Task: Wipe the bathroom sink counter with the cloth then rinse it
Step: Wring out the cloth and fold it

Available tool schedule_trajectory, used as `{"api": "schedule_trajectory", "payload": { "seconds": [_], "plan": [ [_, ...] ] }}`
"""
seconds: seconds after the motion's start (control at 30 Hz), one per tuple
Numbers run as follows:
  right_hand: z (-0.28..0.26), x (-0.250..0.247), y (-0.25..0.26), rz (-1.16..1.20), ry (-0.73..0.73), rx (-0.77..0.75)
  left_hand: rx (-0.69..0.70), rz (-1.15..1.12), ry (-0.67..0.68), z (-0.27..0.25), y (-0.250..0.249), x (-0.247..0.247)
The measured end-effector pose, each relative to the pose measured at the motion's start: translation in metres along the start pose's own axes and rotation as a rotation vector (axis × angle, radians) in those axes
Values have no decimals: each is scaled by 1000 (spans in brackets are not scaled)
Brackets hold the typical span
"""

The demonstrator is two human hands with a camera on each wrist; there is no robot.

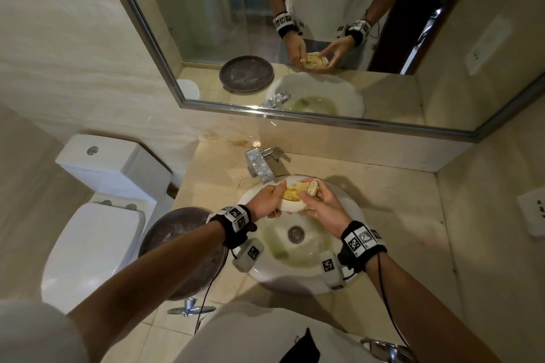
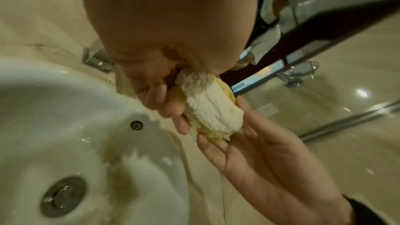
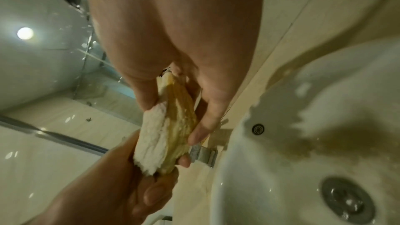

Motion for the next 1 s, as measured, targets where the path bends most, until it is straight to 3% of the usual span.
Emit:
{"api": "schedule_trajectory", "payload": {
  "seconds": [0.1,0.23,0.3,0.43,0.77,0.9,1.0],
  "plan": [
    [-6,-3,2,-77,30,-6,-16,-37,49,-2,2,4],
    [-11,-8,-4,-149,-69,18,-2,22,61,-6,2,16],
    [-14,-12,-8,-26,-52,77,24,43,81,-10,2,19],
    [-26,-19,-14,286,126,166,111,98,62,-19,7,15],
    [-25,32,-33,-78,-65,121,110,24,-274,-52,69,2],
    [-10,76,-53,-230,-14,98,46,-142,-334,-77,93,-15],
    [2,103,-68,-446,89,38,-22,-280,-287,-96,120,-40]
  ]
}}
Point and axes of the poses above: each hand's wrist, its own z-axis towards the middle knuckle, its own x-axis out of the palm, y = z × x, the point moved 2 cm from there along z, towards the middle knuckle, and after that the axes turned 9 degrees about -x, right-handed, at the moved point
